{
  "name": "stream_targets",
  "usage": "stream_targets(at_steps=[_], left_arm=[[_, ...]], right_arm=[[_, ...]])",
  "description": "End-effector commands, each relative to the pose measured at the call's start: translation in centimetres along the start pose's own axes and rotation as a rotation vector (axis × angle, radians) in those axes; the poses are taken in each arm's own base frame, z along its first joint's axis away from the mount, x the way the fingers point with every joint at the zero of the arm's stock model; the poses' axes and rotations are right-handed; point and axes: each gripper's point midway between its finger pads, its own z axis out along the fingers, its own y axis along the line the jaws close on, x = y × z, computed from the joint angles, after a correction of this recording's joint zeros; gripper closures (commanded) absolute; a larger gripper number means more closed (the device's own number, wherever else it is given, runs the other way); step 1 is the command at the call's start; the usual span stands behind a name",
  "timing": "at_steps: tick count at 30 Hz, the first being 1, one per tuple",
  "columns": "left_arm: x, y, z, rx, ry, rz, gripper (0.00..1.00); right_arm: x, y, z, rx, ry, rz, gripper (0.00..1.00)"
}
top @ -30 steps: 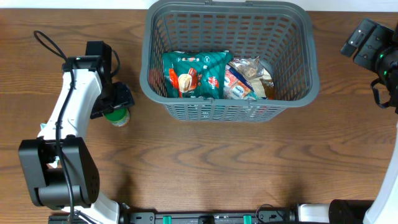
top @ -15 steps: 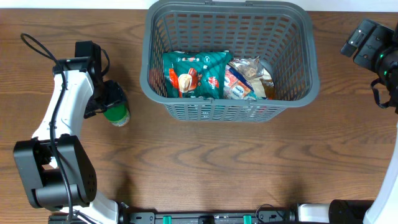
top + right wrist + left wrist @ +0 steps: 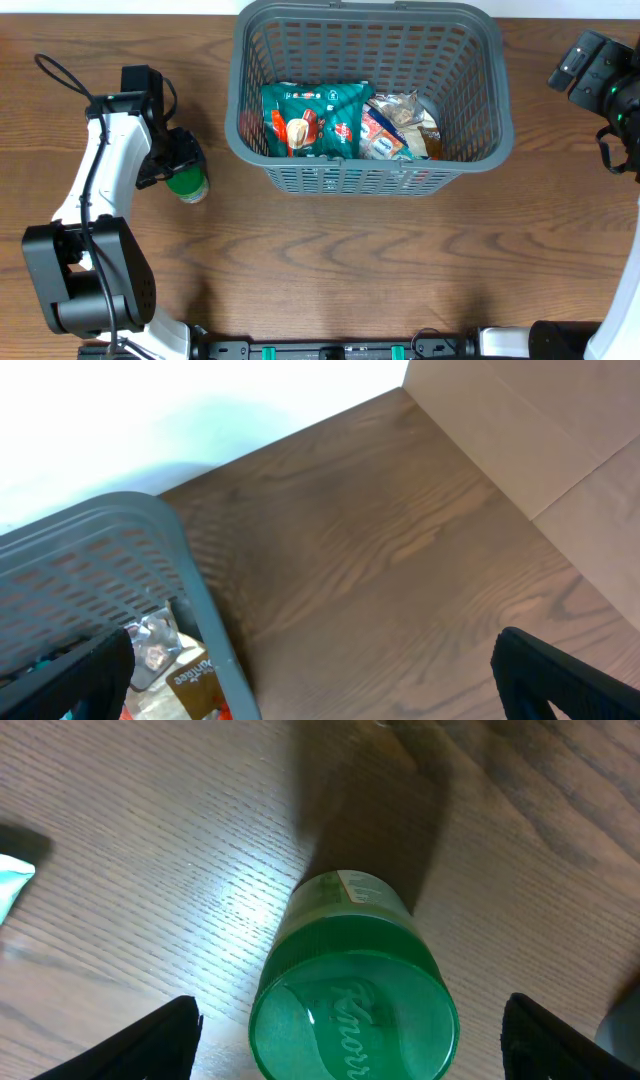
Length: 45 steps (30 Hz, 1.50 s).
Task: Pack container
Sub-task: 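Move the left gripper to the green-lidded Knorr jar and grasp it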
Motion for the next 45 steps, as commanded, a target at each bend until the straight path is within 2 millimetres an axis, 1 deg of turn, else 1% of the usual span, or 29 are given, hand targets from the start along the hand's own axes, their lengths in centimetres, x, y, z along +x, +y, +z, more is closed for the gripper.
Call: stream_targets(at_steps=[1, 10, 16, 28, 36, 45], left_arm=[[0.8, 0.2, 1.2, -0.004, 0.041, 0.005, 0.21], [2.2, 0.7, 3.3, -0.012, 0.061, 0.003, 0.21], [2.1, 0.6, 4.3, -0.004, 0.041, 0.002, 0.21], [0.9, 0.2, 4.4, 0.014, -0.008, 0.001, 0.21], [0.9, 0.2, 4.5, 0.014, -0.009, 0.001, 0.21], [1.5, 0.0, 5.5, 0.002, 0.026, 0.01, 0.21]], right_arm=[[-0.1, -0.5, 0.1, 0.019, -0.005, 0.018, 0.01], [-0.1, -0.5, 0.1, 0.019, -0.005, 0.018, 0.01], [-0.1, -0.5, 0.1, 0.019, -0.005, 0.018, 0.01], [-0.1, -0.5, 0.1, 0.019, -0.005, 0.018, 0.01], [-0.1, -0.5, 0.1, 0.019, -0.005, 0.018, 0.01], [-0.1, -0.5, 0.1, 0.019, -0.005, 0.018, 0.01]])
